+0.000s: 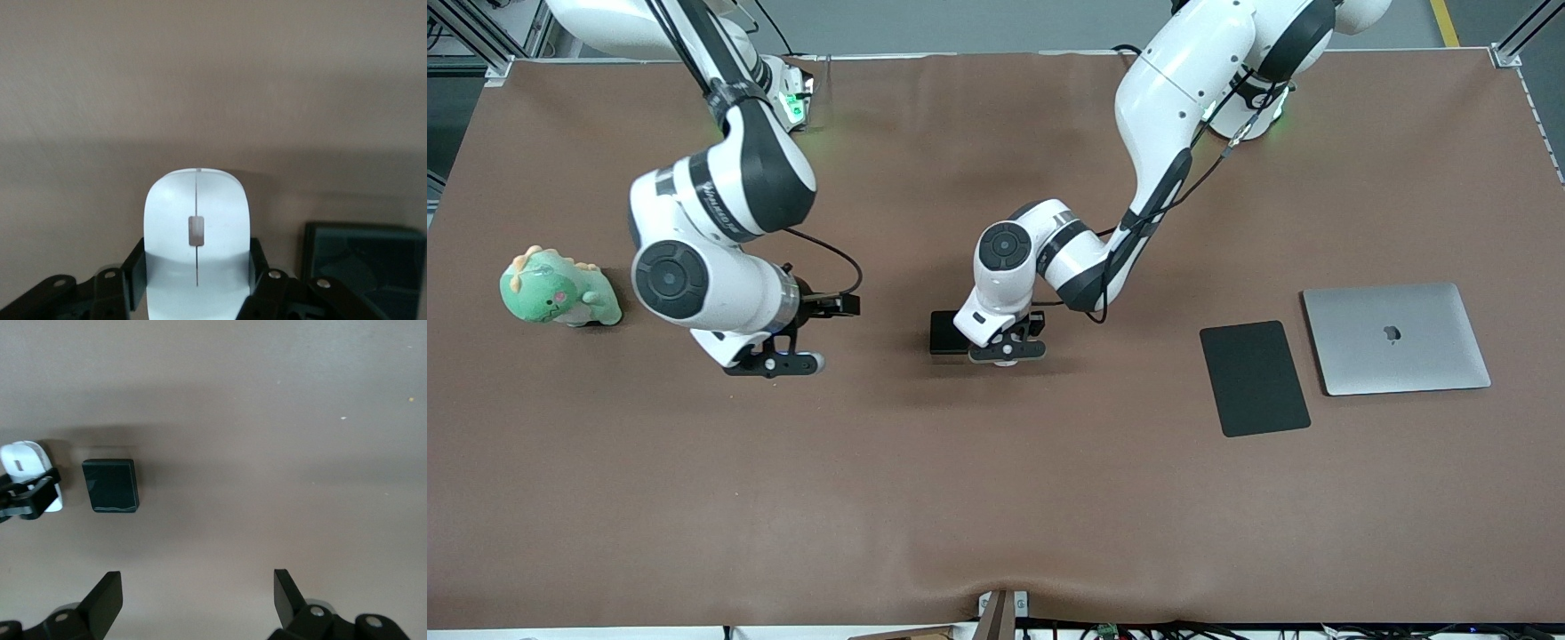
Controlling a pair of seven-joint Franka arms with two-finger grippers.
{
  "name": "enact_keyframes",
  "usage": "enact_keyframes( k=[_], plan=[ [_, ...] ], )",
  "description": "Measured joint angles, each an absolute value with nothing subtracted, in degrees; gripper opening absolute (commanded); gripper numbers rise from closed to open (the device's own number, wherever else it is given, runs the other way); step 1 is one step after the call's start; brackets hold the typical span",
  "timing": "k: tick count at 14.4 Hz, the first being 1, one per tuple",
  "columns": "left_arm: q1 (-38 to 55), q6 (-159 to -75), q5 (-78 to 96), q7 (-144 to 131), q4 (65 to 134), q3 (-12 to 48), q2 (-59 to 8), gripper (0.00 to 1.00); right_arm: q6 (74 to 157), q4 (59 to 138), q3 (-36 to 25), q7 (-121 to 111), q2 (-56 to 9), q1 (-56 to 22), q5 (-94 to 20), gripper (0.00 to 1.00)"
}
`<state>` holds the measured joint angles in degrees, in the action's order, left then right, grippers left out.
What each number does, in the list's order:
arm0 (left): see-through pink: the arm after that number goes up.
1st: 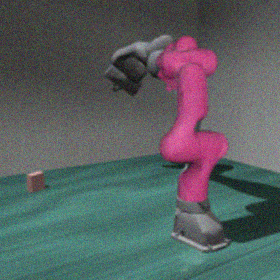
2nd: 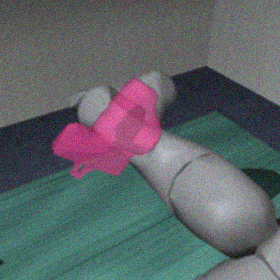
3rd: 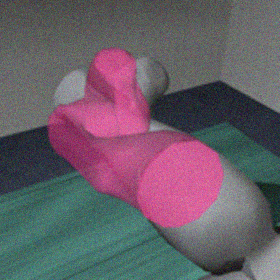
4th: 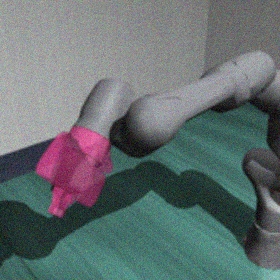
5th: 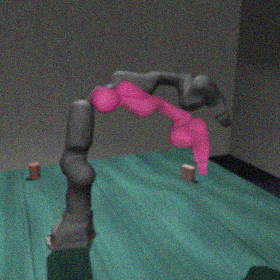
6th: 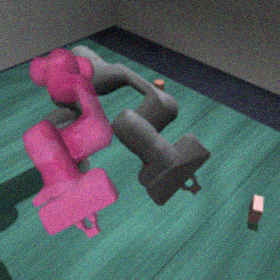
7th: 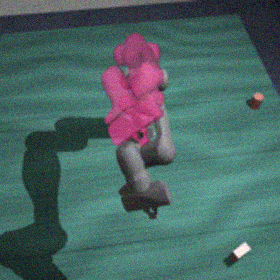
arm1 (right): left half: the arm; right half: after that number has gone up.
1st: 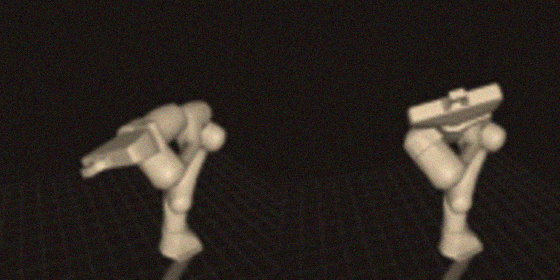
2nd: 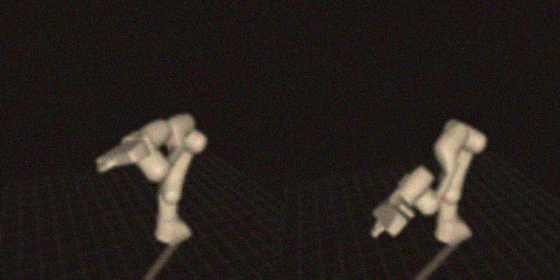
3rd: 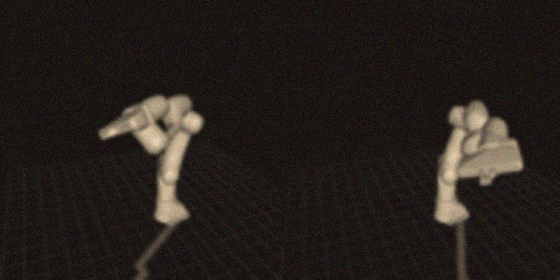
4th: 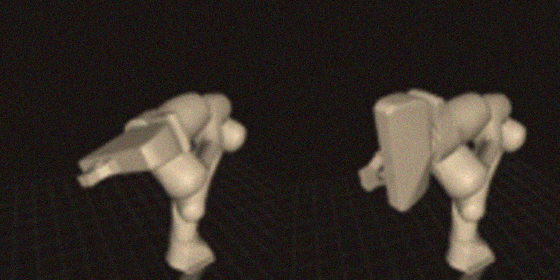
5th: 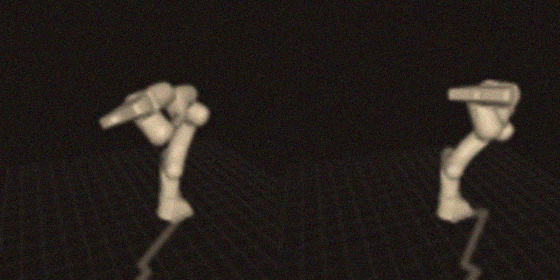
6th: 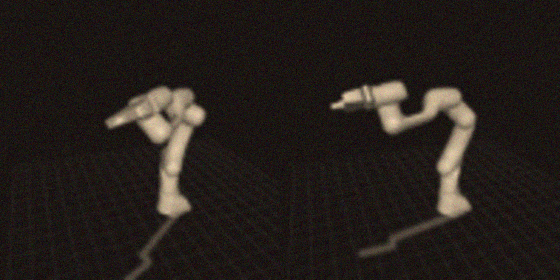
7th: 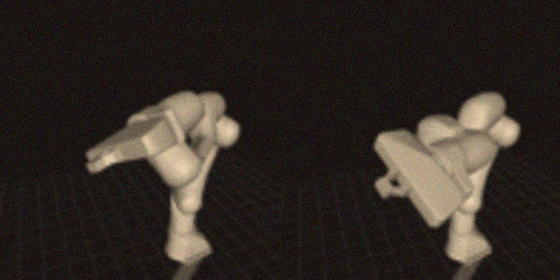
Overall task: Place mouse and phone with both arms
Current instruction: 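Carry the mouse toward the pad while the right gripper grasps the phone, then lower the mouse onto the grey mouse pad and open the left gripper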
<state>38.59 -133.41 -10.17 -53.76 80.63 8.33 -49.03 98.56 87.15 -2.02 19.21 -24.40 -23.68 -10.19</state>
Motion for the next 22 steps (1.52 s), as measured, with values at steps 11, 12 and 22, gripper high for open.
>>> enact_keyframes(
  k=[11,12,22],
  plan=[
    [16.10,-121.98,-10.28,-29.75,94.52,8.09,-27.32,0.00,115.66,90.73,-1.86,29.84,-32.73,-33.47,-10.88,1.00],
    [12.92,-122.28,-10.30,-25.98,97.20,8.08,-25.67,0.00,117.06,90.75,-1.87,30.46,-33.79,-34.30,-10.88,1.00],
    [-6.94,-145.58,-10.53,-6.48,118.18,8.12,-22.61,0.00,127.14,90.82,-1.99,33.33,-41.45,-38.88,-10.35,1.00]
  ],
)
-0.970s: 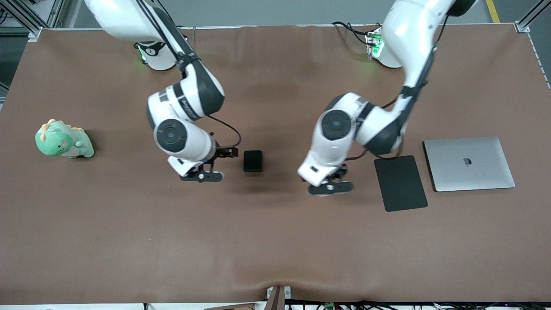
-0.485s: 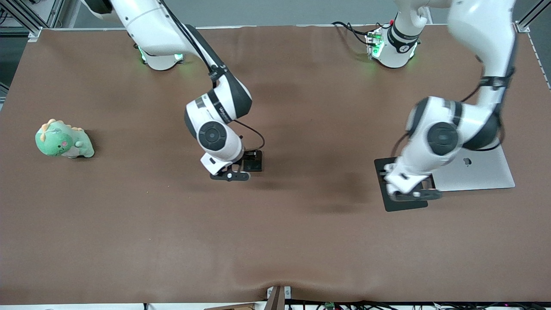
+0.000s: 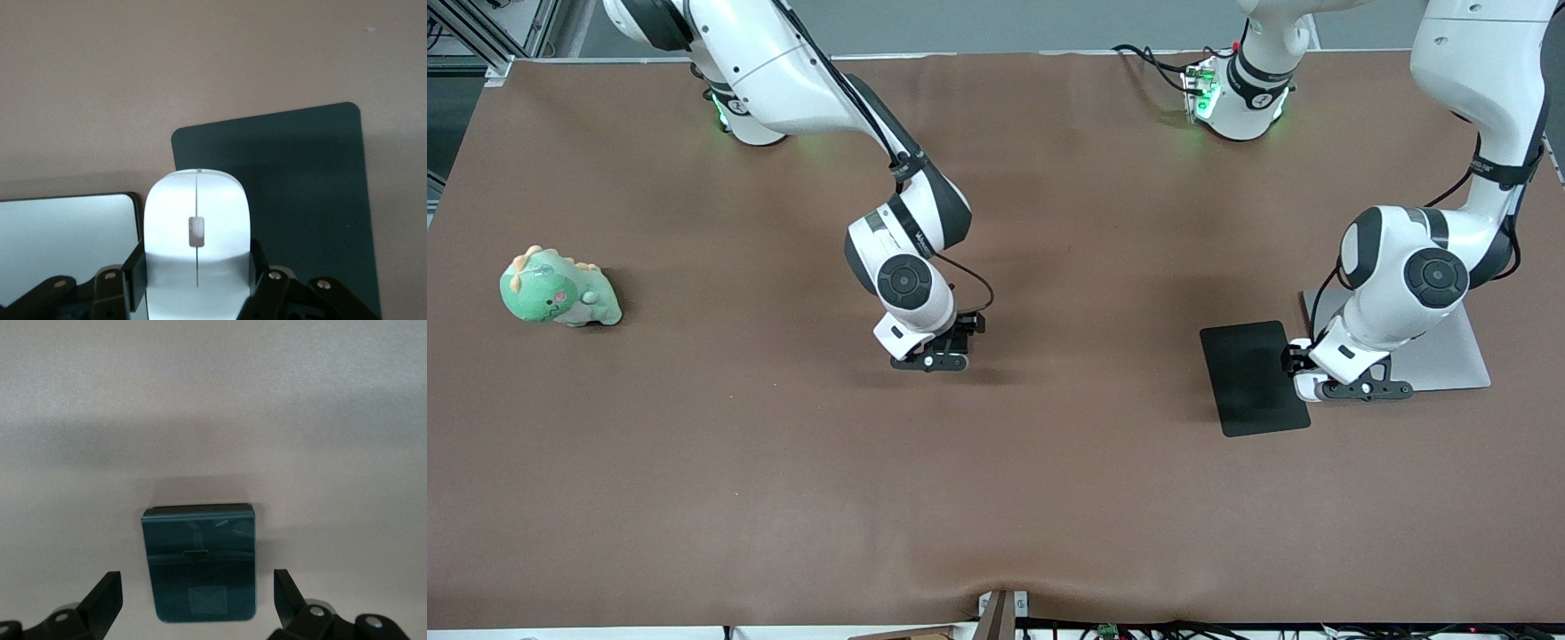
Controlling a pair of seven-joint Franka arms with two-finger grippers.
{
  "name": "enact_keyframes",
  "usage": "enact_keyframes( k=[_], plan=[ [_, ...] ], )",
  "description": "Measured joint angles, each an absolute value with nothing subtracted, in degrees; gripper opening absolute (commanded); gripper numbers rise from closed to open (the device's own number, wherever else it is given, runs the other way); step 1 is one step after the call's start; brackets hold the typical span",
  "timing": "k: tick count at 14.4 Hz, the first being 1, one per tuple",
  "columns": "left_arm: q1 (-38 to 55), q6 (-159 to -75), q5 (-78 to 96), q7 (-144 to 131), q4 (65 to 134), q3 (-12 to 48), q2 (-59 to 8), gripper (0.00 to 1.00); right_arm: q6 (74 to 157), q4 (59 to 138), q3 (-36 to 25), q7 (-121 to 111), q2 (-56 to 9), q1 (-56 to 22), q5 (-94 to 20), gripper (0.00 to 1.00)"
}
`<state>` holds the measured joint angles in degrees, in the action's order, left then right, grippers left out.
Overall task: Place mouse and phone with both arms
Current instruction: 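Lower the mouse onto the grey mouse pad and open the left gripper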
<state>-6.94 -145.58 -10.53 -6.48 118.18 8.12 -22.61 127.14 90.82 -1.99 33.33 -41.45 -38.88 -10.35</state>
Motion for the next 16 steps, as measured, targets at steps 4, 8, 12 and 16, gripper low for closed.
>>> enact_keyframes(
  k=[4,8,12,16],
  plan=[
    [-6.53,-151.85,-10.53,-10.45,118.15,10.25,-26.50,0.00,128.29,90.84,-1.99,34.56,-42.60,-39.52,-9.89,1.00],
    [-3.73,-151.90,-10.53,-14.40,117.70,11.24,-26.91,0.00,130.87,91.73,-1.99,36.59,-43.49,-40.05,-8.41,0.33],
    [-4.75,-151.93,-10.53,-14.40,117.72,10.95,-28.94,0.04,131.39,92.02,-2.13,36.59,-43.57,-40.09,-6.47,0.00],
    [-4.91,-152.14,-10.53,-14.41,117.73,10.93,-30.55,0.16,127.77,90.49,-2.76,36.61,-43.12,-39.86,-6.44,0.00]
  ],
)
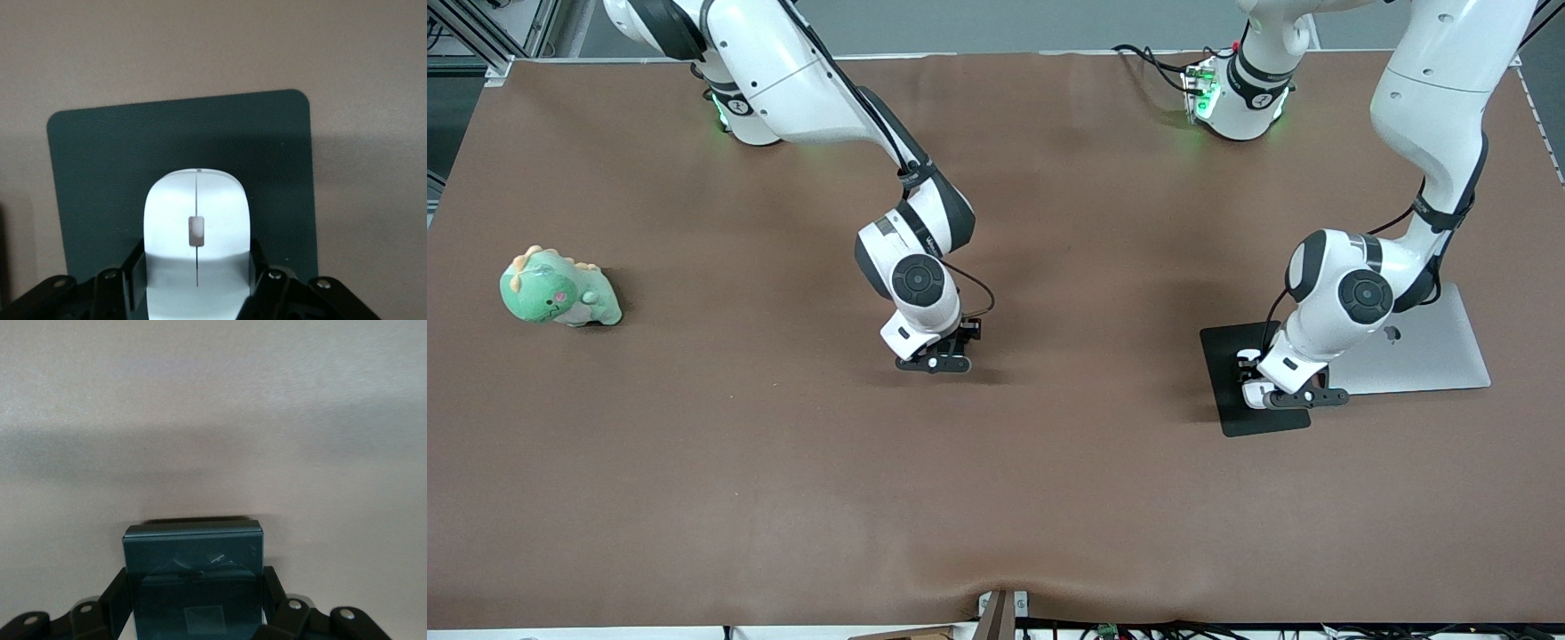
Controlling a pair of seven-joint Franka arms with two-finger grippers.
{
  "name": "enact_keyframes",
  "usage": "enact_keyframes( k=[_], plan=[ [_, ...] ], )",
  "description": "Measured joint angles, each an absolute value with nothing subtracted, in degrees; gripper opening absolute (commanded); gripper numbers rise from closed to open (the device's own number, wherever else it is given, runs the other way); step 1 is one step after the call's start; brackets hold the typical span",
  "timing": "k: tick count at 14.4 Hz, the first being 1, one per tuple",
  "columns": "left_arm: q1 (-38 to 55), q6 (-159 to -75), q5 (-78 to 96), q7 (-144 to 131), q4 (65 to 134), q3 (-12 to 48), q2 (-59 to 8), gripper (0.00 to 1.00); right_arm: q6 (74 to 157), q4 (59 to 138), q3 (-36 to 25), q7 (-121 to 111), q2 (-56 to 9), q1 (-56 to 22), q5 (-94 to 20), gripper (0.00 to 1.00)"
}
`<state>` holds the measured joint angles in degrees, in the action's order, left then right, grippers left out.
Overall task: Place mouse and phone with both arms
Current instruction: 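Lower the mouse onto the grey mouse pad and open the left gripper, then carry the phone toward the plush while the left gripper withdraws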
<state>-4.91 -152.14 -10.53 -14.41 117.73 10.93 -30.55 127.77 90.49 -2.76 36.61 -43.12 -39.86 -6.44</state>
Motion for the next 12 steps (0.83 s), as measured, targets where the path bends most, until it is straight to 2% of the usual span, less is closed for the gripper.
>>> enact_keyframes(
  k=[1,2,3,9,11,12],
  plan=[
    [-4.91,-152.15,-10.53,-14.42,117.73,10.93,-30.62,0.42,125.18,89.59,-2.96,36.64,-42.46,-39.55,-6.44,0.00],
    [-4.91,-152.15,-10.53,-14.45,117.74,10.93,-30.63,0.87,122.56,88.84,-3.11,36.69,-41.59,-39.07,-6.44,0.00],
    [-4.91,-152.15,-10.53,-14.53,117.74,10.93,-30.64,1.00,120.31,88.36,-3.18,36.71,-40.45,-38.43,-6.44,0.00],
    [-7.22,-152.02,-10.53,-14.69,116.14,10.89,-28.10,1.00,110.35,88.29,-3.42,36.21,-33.79,-32.67,-6.39,0.00],
    [-7.26,-145.78,-10.53,-14.71,114.21,10.98,-23.66,1.00,109.42,89.27,-3.52,33.28,-32.41,-29.74,-6.36,0.00],
    [-7.25,-139.86,-10.53,-14.72,112.23,11.09,-21.00,1.00,109.29,90.01,-3.57,31.50,-31.67,-28.00,-6.36,0.00]
  ],
)
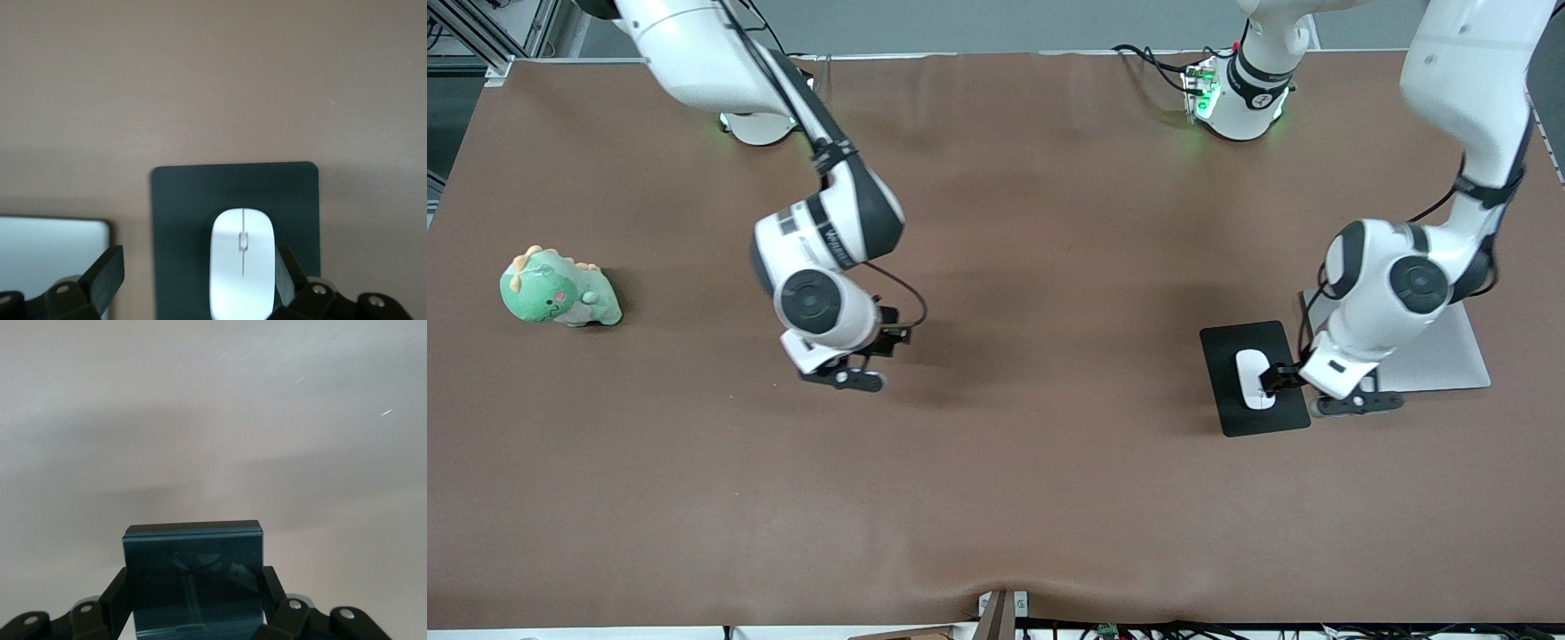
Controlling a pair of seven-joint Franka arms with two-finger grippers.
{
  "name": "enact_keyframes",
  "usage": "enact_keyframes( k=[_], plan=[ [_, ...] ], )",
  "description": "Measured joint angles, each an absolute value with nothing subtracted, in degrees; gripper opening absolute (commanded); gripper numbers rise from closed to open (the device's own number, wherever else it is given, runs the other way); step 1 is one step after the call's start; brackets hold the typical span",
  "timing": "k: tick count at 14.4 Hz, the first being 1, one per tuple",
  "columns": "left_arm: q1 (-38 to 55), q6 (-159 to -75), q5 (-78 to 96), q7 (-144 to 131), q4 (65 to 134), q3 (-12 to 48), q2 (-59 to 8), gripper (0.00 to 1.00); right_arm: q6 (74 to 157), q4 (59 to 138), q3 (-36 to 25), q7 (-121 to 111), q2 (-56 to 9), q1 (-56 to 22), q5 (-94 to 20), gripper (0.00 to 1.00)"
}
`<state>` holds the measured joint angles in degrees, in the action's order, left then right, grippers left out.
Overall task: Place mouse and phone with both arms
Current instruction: 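Carry the phone toward the plush while the left gripper withdraws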
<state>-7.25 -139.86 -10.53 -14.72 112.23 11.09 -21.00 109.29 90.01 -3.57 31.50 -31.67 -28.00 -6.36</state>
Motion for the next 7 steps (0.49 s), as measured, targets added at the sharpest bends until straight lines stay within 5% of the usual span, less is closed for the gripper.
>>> enact_keyframes(
  k=[4,7],
  plan=[
    [-7.20,-112.96,-9.68,-14.83,99.26,12.06,-12.26,1.00,108.99,94.43,-3.66,24.71,-28.59,-21.47,-6.35,0.00],
    [-7.16,-100.22,-6.58,-14.84,88.99,12.19,-9.85,1.00,109.63,99.10,-3.68,20.45,-25.52,-17.67,-6.34,0.00]
  ],
)
